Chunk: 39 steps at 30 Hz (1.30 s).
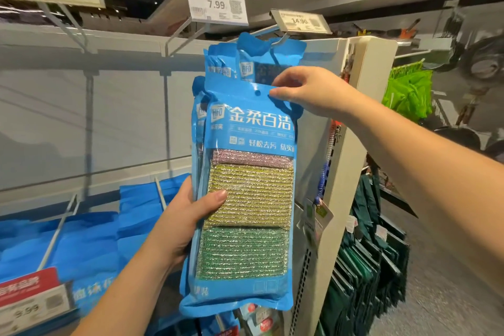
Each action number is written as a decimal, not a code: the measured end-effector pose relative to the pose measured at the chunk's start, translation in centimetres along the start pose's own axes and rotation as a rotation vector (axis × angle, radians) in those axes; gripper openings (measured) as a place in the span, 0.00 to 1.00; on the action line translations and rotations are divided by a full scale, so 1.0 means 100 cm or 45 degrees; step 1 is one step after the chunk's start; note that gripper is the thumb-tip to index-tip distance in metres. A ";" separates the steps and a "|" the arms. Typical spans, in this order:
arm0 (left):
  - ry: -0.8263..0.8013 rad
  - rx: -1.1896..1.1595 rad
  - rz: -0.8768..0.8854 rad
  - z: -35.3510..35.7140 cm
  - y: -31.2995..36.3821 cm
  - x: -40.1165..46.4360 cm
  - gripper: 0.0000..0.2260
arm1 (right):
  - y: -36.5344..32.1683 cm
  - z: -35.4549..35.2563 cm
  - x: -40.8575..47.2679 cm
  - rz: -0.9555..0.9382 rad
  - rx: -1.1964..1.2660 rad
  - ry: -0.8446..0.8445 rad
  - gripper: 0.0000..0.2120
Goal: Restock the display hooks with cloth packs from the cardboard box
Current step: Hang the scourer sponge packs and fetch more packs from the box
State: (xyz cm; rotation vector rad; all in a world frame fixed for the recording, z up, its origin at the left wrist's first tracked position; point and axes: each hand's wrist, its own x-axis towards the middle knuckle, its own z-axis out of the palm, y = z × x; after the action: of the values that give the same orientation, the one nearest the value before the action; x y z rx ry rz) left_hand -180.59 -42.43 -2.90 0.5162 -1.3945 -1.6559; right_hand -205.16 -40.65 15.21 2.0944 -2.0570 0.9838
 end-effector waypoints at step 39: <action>0.124 0.147 -0.007 0.048 0.011 0.040 0.34 | 0.004 -0.024 0.057 0.336 0.020 0.699 0.07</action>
State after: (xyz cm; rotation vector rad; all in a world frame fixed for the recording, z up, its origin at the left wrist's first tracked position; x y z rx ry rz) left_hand -185.96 -42.97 0.39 0.6590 -1.4233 -1.5401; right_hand -206.97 -44.70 19.56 1.3553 -2.0427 1.4150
